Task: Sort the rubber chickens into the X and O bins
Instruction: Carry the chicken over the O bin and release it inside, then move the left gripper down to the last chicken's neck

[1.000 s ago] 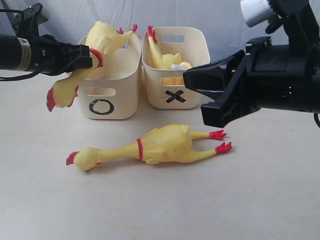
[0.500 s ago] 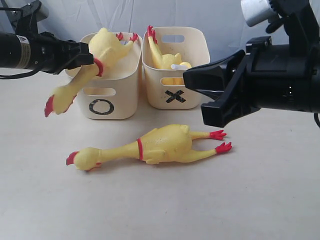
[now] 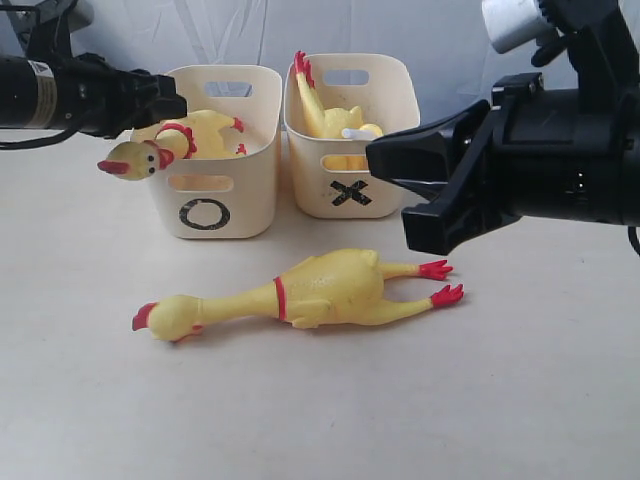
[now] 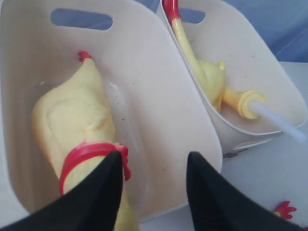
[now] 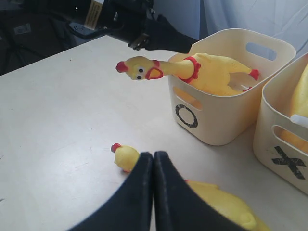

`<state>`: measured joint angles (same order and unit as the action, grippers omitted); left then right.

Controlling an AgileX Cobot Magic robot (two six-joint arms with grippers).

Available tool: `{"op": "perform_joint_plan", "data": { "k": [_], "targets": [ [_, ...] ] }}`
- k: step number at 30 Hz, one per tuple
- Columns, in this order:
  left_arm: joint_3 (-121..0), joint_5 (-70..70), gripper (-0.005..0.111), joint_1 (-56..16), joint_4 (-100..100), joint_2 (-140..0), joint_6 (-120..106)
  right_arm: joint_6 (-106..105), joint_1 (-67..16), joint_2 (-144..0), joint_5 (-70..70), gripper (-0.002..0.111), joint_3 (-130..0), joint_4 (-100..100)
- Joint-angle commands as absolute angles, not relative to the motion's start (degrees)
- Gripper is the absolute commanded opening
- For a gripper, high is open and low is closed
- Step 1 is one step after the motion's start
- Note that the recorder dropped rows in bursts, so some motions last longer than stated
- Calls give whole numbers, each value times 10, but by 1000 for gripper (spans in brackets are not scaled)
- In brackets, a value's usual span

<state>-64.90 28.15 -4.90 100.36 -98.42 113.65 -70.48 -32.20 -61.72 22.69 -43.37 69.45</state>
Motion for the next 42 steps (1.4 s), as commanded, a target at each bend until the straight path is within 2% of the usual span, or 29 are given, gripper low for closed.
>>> {"op": "perform_joint_plan", "data": {
  "k": [1,11,17,23,30,39,42],
  "targets": [
    [-663,285,42,-51,999,-943,1115,-705,-320,-614,233,0,-432,702],
    [-664,430,42,-52,999,-861,917,-705,-320,-585,237,0,-432,683],
    [-638,502,42,-52,999,-841,896,-698,-320,-526,235,0,-432,577],
    [-565,515,42,-54,999,-821,841,-641,-320,-479,232,0,-432,469],
    [-495,505,42,-99,999,-812,759,-558,-320,-468,223,0,-432,396],
    [-420,309,42,-214,999,-813,647,-552,-320,-469,227,0,-432,390],
    [-399,261,47,-245,999,-819,598,-536,-320,-469,228,0,-432,390]
  ]
}}
